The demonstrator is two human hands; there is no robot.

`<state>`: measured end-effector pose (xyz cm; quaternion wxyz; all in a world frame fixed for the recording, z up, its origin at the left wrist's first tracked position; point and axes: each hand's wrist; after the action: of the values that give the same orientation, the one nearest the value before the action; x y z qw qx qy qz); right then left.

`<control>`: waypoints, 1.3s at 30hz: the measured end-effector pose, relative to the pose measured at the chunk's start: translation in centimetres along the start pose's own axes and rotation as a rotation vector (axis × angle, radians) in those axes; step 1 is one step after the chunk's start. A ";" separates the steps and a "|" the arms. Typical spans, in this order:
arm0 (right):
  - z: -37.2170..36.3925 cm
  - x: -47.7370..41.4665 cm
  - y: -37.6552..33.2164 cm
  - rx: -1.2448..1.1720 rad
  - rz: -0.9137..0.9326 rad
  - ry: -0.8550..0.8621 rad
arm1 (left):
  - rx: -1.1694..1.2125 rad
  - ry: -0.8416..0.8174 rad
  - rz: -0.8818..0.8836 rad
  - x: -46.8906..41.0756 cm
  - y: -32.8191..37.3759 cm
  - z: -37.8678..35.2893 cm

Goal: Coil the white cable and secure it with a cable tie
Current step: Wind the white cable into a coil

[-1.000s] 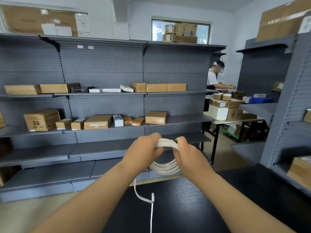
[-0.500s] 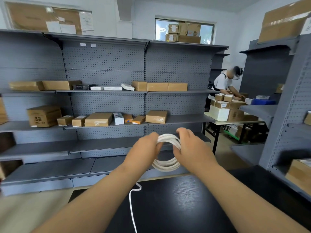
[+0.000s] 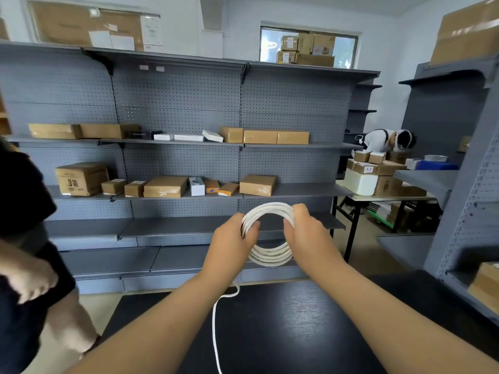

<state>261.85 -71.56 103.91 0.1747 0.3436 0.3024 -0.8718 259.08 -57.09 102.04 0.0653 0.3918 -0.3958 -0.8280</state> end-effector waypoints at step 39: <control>-1.9 0.5 -0.4 0.107 0.201 -0.247 | -0.474 -0.131 -0.425 -1.1 -1.9 0.8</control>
<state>262.24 -70.08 102.66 0.2784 0.2714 0.1957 -0.9003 259.68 -54.84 101.61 -0.0450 0.3855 -0.1050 -0.9156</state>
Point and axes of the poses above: each hand's wrist, its own x-axis away from the middle knuckle, its own z-axis out of the back of the hand, y = z × x, and after that the axes turned 14 degrees about y, right-handed
